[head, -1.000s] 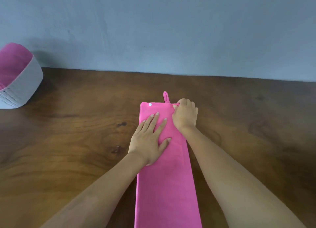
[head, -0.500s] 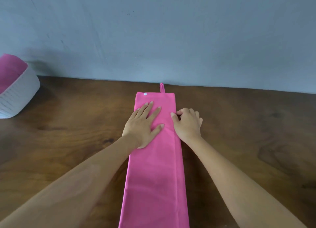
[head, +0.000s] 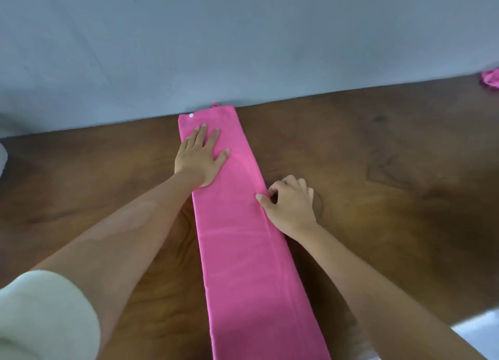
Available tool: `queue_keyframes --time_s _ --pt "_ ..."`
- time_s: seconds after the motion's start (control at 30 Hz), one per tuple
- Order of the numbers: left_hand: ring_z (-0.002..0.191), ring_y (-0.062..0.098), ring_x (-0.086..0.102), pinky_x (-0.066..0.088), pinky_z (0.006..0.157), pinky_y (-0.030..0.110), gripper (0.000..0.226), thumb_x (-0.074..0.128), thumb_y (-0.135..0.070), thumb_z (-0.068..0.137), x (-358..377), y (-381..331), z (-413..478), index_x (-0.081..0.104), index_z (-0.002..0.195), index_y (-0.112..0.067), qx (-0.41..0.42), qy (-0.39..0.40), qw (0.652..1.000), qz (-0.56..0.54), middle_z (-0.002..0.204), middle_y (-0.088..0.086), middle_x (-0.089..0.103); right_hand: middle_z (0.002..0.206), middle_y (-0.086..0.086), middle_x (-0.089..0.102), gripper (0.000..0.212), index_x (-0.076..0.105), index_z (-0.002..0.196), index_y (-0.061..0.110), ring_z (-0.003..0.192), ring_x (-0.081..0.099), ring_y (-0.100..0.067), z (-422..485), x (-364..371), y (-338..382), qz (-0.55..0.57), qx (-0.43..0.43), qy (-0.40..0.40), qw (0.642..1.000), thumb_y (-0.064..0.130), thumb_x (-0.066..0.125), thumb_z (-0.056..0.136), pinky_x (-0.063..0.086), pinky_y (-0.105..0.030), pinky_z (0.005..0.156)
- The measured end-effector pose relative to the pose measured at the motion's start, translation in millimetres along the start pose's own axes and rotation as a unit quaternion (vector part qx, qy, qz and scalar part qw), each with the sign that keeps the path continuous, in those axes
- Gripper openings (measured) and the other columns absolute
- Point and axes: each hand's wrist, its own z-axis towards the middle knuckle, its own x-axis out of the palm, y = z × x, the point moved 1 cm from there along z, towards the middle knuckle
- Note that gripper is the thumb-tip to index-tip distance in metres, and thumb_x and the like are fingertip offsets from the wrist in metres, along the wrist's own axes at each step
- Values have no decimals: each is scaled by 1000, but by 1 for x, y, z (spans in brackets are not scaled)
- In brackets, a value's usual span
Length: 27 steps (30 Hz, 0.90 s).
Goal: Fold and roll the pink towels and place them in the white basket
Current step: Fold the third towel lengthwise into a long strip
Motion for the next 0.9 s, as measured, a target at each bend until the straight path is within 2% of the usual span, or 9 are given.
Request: queue_keyframes --time_s 0.23,0.4,0.47,0.53,0.67,0.8,0.9 --pt "157 25 -6 3 127 44 76 8 -68 99 -7 -3 0 -2 163 -28 11 25 1000 15 170 7 -8 103 13 47 33 63 92 28 103 38 -11 -113 -5 -19 -5 45 -26 999 60 56 93 23 -29 93" --pt "156 31 3 13 125 51 69 23 -55 105 -10 -13 -14 19 160 -14 34 -13 999 -19 169 15 7 100 13 46 30 58 87 30 99 37 -11 -182 -4 -25 -11 98 -33 995 59 55 94 26 -30 91" --pt "156 32 7 15 124 50 68 29 -54 105 -11 -20 -21 23 159 -13 78 -16 996 -33 168 15 11 98 13 47 32 58 85 29 97 38 -12 -203 -4 -24 -19 113 -46 992 59 53 94 26 -31 88" --pt "155 30 10 13 125 48 70 33 -56 104 -10 -27 -29 23 160 -15 157 -5 987 -34 168 12 13 96 12 47 32 59 82 27 97 39 -13 -221 -5 -24 -29 127 -52 990 56 55 95 27 -32 87" --pt "155 19 12 13 126 44 69 33 -61 102 -2 -35 -50 23 160 -27 337 36 941 -27 169 -1 12 90 13 44 33 51 72 28 94 38 -14 -251 -9 -24 -37 159 -37 986 52 57 95 30 -33 86" --pt "156 15 10 12 126 42 73 21 -69 98 5 -33 -56 19 161 -32 352 37 935 -10 170 -5 12 83 15 41 35 40 63 30 89 38 -15 -274 -14 -22 -21 180 -23 983 56 46 86 33 -34 85" --pt "156 16 9 12 126 43 74 19 -70 98 5 -33 -56 18 161 -32 349 36 936 -6 170 -4 12 85 8 51 40 51 68 19 90 43 -16 -287 -18 -22 -3 201 -26 979 53 45 88 38 -35 88"
